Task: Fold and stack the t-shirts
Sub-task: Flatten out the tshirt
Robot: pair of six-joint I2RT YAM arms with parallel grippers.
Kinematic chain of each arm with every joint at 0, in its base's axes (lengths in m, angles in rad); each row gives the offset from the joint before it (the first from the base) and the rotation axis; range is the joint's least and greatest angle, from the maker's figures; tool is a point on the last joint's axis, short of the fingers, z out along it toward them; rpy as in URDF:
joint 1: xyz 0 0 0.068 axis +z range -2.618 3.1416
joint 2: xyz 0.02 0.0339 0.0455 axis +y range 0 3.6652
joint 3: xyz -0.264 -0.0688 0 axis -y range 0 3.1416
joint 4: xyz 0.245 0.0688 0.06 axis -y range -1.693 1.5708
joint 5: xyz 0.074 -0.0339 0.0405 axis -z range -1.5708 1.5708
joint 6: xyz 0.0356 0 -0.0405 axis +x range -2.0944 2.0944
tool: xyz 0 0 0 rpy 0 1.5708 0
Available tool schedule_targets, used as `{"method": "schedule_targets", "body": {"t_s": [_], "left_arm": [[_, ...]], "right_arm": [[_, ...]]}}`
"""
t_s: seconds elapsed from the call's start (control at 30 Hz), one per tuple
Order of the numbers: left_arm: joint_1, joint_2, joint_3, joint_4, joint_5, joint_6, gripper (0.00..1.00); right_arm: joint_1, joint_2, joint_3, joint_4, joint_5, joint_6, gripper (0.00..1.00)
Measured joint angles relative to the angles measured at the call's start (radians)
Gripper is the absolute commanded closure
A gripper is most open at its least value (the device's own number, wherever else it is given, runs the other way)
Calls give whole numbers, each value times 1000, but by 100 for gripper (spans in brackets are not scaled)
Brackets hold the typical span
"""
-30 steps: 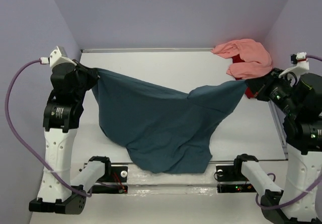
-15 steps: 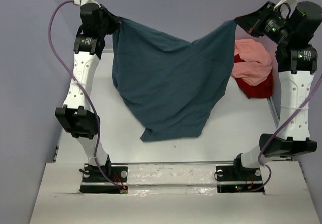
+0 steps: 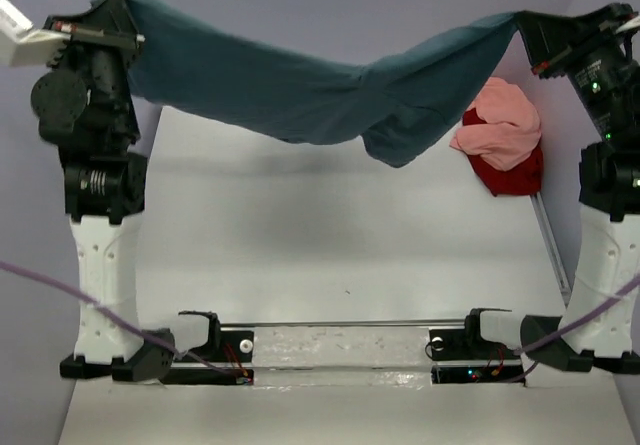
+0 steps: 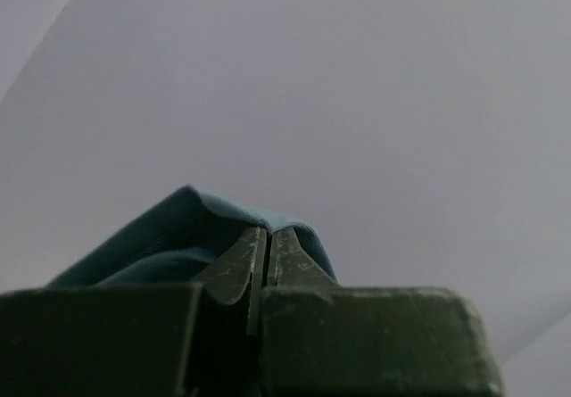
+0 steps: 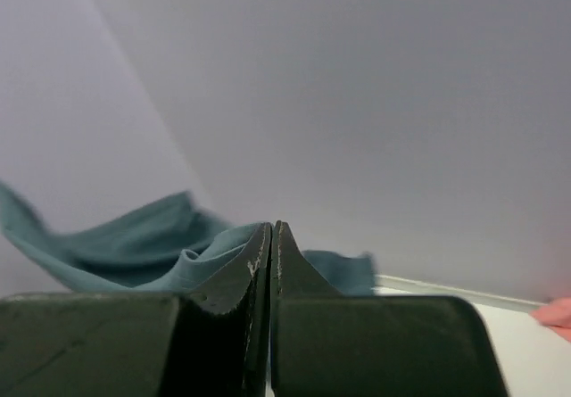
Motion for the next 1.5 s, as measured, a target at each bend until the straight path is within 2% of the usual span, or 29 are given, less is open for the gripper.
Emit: {"method": "schedule_targets", "body": {"t_s": [0.03,0.1,0.17,0.27,0.33,0.43,0.5,0.57,0.7,0.73,0.8,0.93,1.13,1.33,1.5], "left_arm": [[8,35,40,3,4,-10,100],[25,180,160,-31,52,-31,100],[31,271,209,-42,104,-37,100],[33,361,152,-106,115,-31,100],[31,375,82,-187,78,-23,100],[41,376,77,-253,53,-27,100],[63,385,109,-252,93,-45,100],[80,434,206,-279,183,-69,100],[90,679,544,-276,380,-103,100],[83,720,578,-273,406,-103,100],[64,735,550,-279,411,-91,100],[30,600,314,-249,355,-53,100],[38,313,149,-243,245,-2,100],[44,98,109,-249,148,36,100],[43,45,137,-298,40,74,100]], "right_arm": [[0,35,38,-10,47,-16,100],[-8,133,125,-16,44,-16,100],[-14,222,201,-18,-53,15,100],[-26,336,219,12,-257,125,100],[-31,355,196,-19,-295,136,100],[-53,312,119,-76,-172,92,100],[-66,294,128,-105,-97,59,100],[-72,297,182,-124,-43,34,100],[-71,353,354,-119,-5,9,100],[-72,365,381,-114,-5,8,100],[-74,391,427,-102,-26,10,100],[-79,410,434,-80,-150,51,100],[-79,377,305,-35,-369,143,100],[-79,338,190,40,-561,306,100],[-85,271,143,111,-638,399,100]]}}
